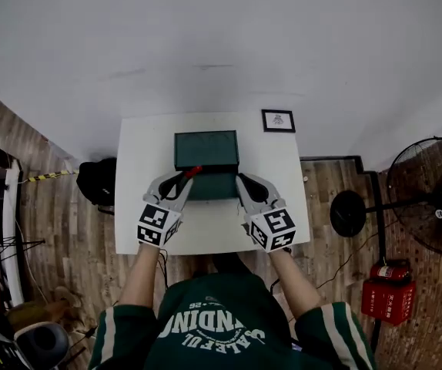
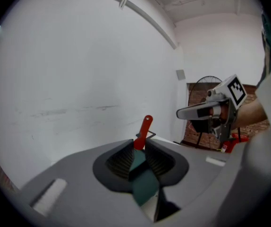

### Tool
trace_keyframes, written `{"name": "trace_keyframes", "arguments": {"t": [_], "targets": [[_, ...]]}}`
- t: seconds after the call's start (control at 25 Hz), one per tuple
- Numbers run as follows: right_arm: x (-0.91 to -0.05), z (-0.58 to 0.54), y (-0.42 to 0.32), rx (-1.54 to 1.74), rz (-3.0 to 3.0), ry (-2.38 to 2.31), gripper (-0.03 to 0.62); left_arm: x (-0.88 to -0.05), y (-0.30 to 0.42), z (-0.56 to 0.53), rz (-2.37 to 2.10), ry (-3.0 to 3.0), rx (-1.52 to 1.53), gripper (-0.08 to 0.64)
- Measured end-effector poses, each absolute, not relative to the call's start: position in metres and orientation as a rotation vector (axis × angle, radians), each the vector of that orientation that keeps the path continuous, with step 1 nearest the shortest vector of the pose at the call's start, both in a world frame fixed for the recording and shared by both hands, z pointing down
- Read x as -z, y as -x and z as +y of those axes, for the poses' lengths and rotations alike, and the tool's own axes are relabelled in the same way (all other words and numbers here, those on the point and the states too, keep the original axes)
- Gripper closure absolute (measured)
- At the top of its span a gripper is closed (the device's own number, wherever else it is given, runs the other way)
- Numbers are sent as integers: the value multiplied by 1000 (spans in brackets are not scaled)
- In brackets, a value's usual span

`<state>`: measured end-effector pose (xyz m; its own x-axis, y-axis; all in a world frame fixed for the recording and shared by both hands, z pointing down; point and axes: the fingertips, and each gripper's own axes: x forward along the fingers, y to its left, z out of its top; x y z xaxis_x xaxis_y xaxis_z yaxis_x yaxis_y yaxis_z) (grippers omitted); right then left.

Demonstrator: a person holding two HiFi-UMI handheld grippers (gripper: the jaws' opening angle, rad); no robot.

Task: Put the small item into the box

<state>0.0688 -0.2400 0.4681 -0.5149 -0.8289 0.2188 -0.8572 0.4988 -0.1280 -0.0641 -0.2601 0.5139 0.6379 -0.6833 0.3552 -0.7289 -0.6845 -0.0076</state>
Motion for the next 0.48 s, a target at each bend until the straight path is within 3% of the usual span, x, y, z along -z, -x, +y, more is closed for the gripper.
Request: {"name": "trace_keyframes", "arguments": {"t": [0.48], "targets": [[-485, -320, -69, -380, -2634, -1341, 591, -537, 58, -321, -1222, -2637, -529, 434]]}}
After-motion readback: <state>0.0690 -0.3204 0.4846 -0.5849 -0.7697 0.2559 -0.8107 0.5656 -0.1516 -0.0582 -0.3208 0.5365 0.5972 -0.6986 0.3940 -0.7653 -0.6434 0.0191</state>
